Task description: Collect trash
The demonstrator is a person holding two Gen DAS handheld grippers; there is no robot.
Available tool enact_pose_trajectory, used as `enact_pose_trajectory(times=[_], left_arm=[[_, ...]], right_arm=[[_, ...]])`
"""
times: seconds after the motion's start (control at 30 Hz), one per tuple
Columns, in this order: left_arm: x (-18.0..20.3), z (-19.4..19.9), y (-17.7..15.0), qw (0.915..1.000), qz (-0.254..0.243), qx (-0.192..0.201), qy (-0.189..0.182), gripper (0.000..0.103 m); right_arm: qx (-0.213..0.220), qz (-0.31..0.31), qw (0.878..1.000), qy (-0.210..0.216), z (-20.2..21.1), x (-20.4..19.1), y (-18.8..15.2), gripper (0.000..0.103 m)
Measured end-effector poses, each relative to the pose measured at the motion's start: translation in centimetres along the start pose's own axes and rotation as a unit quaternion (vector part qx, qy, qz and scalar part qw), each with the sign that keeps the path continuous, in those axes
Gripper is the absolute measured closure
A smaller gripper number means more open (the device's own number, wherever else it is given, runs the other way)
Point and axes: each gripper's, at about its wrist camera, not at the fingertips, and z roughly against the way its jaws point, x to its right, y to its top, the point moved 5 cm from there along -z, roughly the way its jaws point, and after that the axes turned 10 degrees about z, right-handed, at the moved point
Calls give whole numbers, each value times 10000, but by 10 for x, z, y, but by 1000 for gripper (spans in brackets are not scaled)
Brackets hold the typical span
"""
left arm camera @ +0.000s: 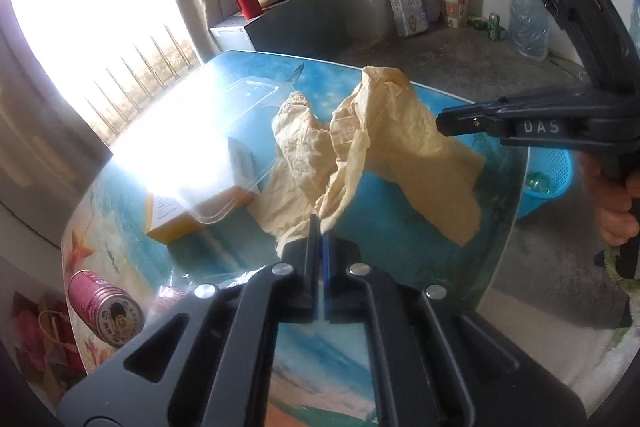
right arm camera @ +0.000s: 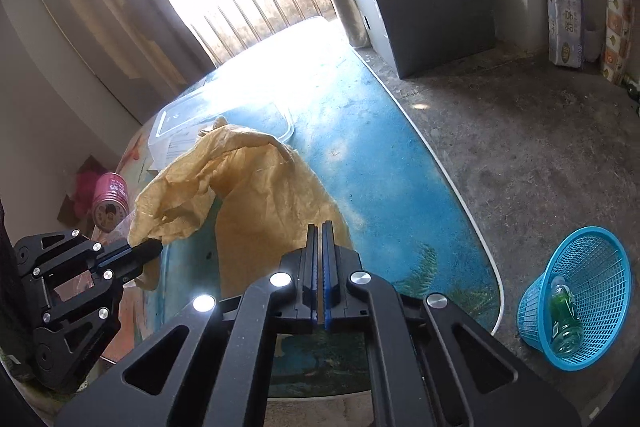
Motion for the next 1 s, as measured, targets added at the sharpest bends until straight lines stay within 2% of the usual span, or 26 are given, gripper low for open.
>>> enact_pose_trajectory(times=[0.07, 0.1, 0.13, 0.17, 0.2, 0.27, 0.33, 0.37, 0.4, 0.43, 0.47, 0.53, 0.57, 0.63, 0.7, 0.8, 0.83, 0.9, 1.0], left_arm=[[-6, 17, 10, 9961, 571, -26, -676, 103], [-10, 24, 15, 9895, 909, -77, -1121, 103], [-15, 32, 18, 9785, 1287, -155, -1603, 103], [-20, 38, 19, 9643, 1661, -209, -2052, 103], [-25, 43, 18, 9464, 2034, -266, -2497, 103], [-36, 46, 11, 9020, 2805, -436, -3252, 103], [-43, 42, 2, 8579, 3374, -622, -3825, 103], [-45, 38, -3, 8436, 3575, -683, -3949, 103], [-48, 34, -9, 8385, 3711, -724, -3924, 103], [-51, 28, -14, 8375, 3820, -776, -3830, 103], [-54, 23, -20, 8305, 3964, -851, -3820, 103], [-60, 14, -33, 8017, 4361, -1026, -3956, 103], [-62, 9, -39, 7907, 4529, -1078, -3975, 103], [-67, 2, -50, 7819, 4747, -1136, -3878, 103], [-67, -4, -62, 7772, 4918, -1186, -3742, 103], [-73, -15, -73, 7703, 5091, -1266, -3624, 103], [-72, -18, -76, 7701, 5113, -1284, -3593, 103], [-74, -23, -80, 7717, 5128, -1327, -3520, 103], [-73, -28, -85, 7824, 5074, -1365, -3342, 103]], right_arm=[[153, -81, 9998, 20, 14, 5, 3, 101], [232, -116, 9997, 29, 22, 7, 4, 101], [312, -138, 9994, 17, 30, 9, 5, 101], [393, -155, 9991, -20, 39, 11, 6, 101], [467, -175, 9987, -45, 48, 14, 7, 101], [604, -199, 9979, -76, 63, 19, 6, 101], [679, -195, 9975, 9, 74, 22, 2, 101], [693, -144, 9975, 86, 77, 21, 0, 100], [723, -113, 9973, 76, 80, 21, -2, 99], [677, -66, 9976, 101, 81, 20, -5, 96], [581, 0, 9982, 139, 79, 16, -10, 92], [471, 116, 9988, 45, 75, 11, -15, 73], [419, 166, 9990, 51, 74, 9, -18, 68], [340, 160, 9991, 200, 72, 5, -26, 54], [240, 67, 9992, 308, 67, 3, -34, 47], [72, -179, 9983, 548, 58, 0, -48, 42], [1, -209, 9978, 629, 53, -3, -53, 42], [-150, -53, 9984, 534, 42, -11, -58, 42], [-324, 436, 9985, 115, 24, -27, -56, 42]])
